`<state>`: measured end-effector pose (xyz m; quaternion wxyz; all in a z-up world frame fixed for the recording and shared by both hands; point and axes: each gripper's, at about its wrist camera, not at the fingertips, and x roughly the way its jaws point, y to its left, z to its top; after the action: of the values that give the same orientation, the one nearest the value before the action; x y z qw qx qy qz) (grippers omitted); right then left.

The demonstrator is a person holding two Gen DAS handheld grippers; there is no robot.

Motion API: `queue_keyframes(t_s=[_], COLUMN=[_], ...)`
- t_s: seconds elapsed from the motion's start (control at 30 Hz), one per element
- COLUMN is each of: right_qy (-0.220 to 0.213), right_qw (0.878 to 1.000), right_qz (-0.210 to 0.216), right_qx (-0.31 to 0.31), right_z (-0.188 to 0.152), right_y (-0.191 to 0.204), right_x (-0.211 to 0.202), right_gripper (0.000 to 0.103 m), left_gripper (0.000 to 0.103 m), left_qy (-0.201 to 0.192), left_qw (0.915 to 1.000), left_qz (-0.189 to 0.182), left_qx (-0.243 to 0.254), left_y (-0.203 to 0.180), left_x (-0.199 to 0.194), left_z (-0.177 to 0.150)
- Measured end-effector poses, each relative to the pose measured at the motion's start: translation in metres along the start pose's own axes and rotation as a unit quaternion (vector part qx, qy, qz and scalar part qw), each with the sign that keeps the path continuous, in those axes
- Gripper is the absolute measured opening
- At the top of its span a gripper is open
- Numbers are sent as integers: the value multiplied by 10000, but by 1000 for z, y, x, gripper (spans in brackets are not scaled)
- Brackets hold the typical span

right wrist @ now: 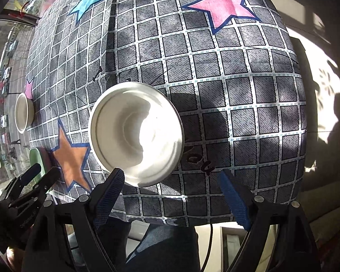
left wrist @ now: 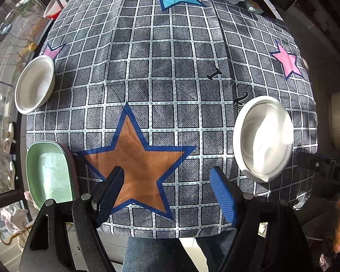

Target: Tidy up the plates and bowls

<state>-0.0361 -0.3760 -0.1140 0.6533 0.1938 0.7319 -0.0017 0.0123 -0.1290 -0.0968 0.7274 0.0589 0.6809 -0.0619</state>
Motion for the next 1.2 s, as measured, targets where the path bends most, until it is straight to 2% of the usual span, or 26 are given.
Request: queue_keyframes(t_s=[0.17,0.4,0.77,1.03,1.2], right_qy=[-126,-221,-138,-88,-67], right_qw=[9990,9977,9954,9910,9859], right_qz=[-63,-32,-4,180,145], right_qx=[-422,-647,-947,-1320,-1669], right_z=[2,13,25,46,61], right_y=[37,87,180,269,328], right_x=[-7,-13,9,42,62], right_gripper=[86,86,86,86,86], left_gripper=[81,81,81,81,81], left_qy=[-283,-553,-599,-623,-598], left_qw=[9987,9948,9908,9842,9788], left_qz=[-2,-56,172,539,626], left_qx=[-423,-851,-1201,-1565,-1857], left_y=[36,92,198,281,327], left_x=[-13,-25,-22,-19,-7], left_z=[12,38,65,82,96])
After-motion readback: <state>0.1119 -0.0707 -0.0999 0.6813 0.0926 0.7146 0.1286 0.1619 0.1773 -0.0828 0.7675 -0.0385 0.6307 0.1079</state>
